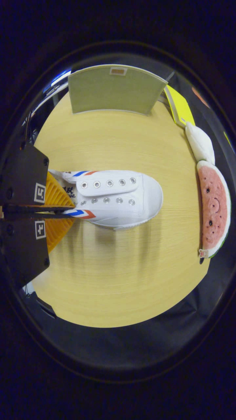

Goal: Open the storage box then place both shoes into the box .Put the left shoe in first, then the right shoe, with the right side of both shoes facing outward in a uniform manner.

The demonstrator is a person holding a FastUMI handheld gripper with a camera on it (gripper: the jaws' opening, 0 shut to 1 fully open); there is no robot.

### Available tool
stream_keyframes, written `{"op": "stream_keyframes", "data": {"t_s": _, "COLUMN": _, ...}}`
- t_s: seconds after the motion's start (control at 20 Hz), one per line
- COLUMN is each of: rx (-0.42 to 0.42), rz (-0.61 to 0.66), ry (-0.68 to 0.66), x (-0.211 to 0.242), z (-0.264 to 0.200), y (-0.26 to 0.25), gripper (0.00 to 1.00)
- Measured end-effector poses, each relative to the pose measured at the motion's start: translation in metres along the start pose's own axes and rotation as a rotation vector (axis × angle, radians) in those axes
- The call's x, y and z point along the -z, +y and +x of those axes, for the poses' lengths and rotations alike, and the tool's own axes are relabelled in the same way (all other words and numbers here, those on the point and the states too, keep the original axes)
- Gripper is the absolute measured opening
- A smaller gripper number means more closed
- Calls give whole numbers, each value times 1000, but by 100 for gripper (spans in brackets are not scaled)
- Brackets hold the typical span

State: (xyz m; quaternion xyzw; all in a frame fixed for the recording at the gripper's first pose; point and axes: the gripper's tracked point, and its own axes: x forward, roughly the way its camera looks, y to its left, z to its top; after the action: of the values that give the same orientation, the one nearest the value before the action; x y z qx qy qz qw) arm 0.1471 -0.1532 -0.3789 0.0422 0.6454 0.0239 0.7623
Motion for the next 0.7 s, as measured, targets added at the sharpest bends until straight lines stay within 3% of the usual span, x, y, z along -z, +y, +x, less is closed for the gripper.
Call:
{"op": "stream_keyframes", "data": {"t_s": 0.3, "rx": -83, "rz": 88, "ry": -70, "x": -3, "z": -21, "y": 7, "gripper": 6}}
{"op": "stream_keyframes", "data": {"t_s": 0.7, "rx": -96, "rz": 114, "ry": -231, "x": -23, "z": -60, "y": 26, "gripper": 6}}
